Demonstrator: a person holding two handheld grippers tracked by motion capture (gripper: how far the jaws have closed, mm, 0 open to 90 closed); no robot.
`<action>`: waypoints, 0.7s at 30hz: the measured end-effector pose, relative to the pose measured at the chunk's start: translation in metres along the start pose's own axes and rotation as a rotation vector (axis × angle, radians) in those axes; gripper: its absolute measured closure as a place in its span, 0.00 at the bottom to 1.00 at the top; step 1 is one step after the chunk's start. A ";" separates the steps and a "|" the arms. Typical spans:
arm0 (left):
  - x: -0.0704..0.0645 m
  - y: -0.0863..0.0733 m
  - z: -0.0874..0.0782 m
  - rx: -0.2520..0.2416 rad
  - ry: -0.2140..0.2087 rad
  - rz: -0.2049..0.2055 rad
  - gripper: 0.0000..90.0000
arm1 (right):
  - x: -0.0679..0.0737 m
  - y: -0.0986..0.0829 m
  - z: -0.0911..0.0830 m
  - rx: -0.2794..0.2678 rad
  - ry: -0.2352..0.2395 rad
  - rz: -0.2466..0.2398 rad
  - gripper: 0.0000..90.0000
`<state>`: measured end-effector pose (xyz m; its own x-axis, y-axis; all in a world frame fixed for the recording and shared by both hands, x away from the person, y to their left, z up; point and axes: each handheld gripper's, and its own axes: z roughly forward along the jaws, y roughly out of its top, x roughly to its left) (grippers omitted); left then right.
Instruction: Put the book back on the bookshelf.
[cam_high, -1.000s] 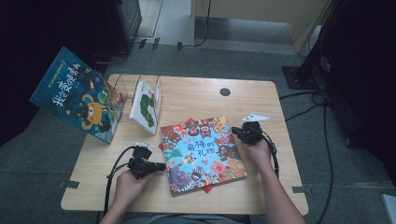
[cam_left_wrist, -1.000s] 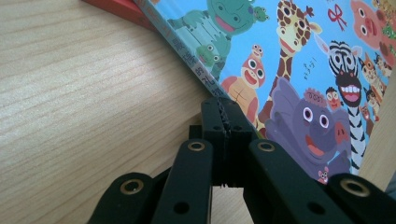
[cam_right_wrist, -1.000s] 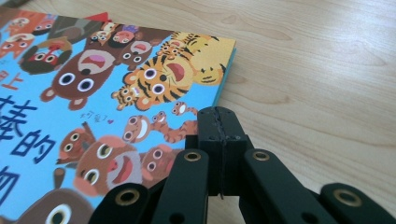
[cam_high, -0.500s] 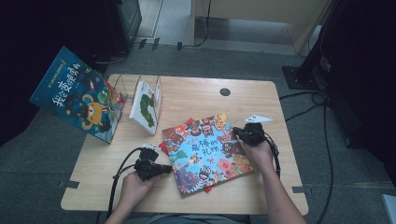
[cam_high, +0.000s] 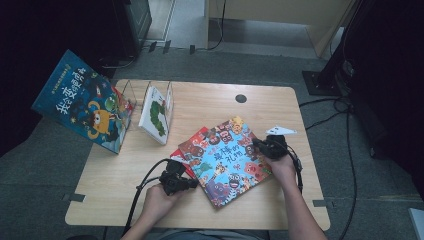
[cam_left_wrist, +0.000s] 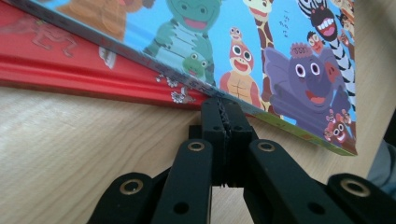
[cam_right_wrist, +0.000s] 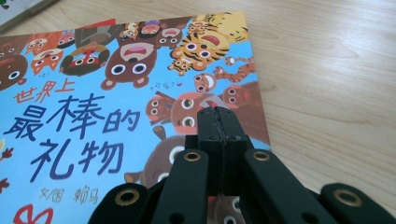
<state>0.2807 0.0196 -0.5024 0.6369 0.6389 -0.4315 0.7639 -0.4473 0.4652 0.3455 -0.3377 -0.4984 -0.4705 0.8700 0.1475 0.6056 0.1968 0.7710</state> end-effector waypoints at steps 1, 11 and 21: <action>0.001 0.001 -0.002 -0.001 0.004 -0.001 1.00 | 0.000 0.000 0.000 0.000 0.000 0.000 1.00; 0.035 0.019 -0.038 -0.081 0.039 -0.060 1.00 | -0.001 -0.013 -0.014 0.002 -0.009 0.013 1.00; 0.050 0.034 -0.050 -0.104 0.074 -0.056 1.00 | 0.001 -0.027 -0.027 0.005 -0.015 0.010 1.00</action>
<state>0.3331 0.0678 -0.4691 0.5816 0.7069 -0.4025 0.7804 -0.3453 0.5212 0.3115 -0.3548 -0.5021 -0.4549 0.8784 0.1463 0.6135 0.1900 0.7665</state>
